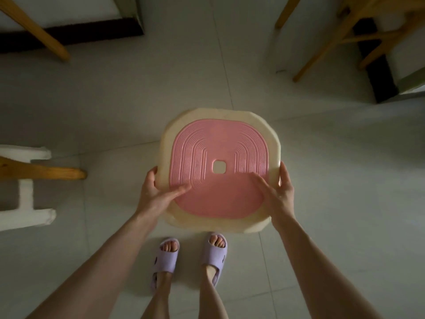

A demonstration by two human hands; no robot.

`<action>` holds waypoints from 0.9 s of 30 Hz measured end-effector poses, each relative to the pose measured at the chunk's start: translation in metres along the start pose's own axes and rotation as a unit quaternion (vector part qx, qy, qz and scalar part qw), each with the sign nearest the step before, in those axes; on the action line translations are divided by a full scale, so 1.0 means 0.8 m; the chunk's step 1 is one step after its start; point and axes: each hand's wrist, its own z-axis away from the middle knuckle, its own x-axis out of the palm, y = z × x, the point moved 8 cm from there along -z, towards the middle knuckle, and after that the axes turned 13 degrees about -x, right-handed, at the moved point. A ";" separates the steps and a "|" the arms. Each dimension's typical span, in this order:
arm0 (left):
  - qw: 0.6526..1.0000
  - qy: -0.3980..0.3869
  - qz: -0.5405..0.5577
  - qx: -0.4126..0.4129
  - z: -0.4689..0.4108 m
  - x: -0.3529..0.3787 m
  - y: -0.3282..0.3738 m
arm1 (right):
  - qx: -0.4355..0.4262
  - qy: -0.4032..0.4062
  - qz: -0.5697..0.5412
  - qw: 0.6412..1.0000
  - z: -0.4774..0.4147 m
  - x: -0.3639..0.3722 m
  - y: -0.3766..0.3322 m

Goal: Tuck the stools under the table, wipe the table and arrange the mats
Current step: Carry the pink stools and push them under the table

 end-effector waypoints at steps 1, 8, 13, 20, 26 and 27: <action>1.000 0.003 0.006 -0.002 0.004 -0.001 0.000 | -0.003 -0.001 0.003 1.000 -0.005 0.000 -0.007; 0.993 0.014 0.116 -0.007 0.017 -0.063 0.048 | -0.071 -0.062 0.048 0.994 -0.046 0.058 -0.127; 0.984 0.052 0.172 -0.003 -0.006 -0.128 0.093 | -0.103 -0.100 0.079 0.987 -0.088 0.134 -0.205; 0.966 0.113 0.232 -0.016 -0.053 -0.220 0.140 | -0.133 -0.172 0.127 0.968 -0.142 0.273 -0.296; 0.948 0.156 0.275 -0.040 -0.082 -0.281 0.149 | -0.154 -0.227 0.163 0.948 -0.167 0.376 -0.338; 0.944 0.162 0.282 -0.048 -0.086 -0.289 0.148 | -0.158 -0.239 0.165 0.944 -0.170 0.394 -0.345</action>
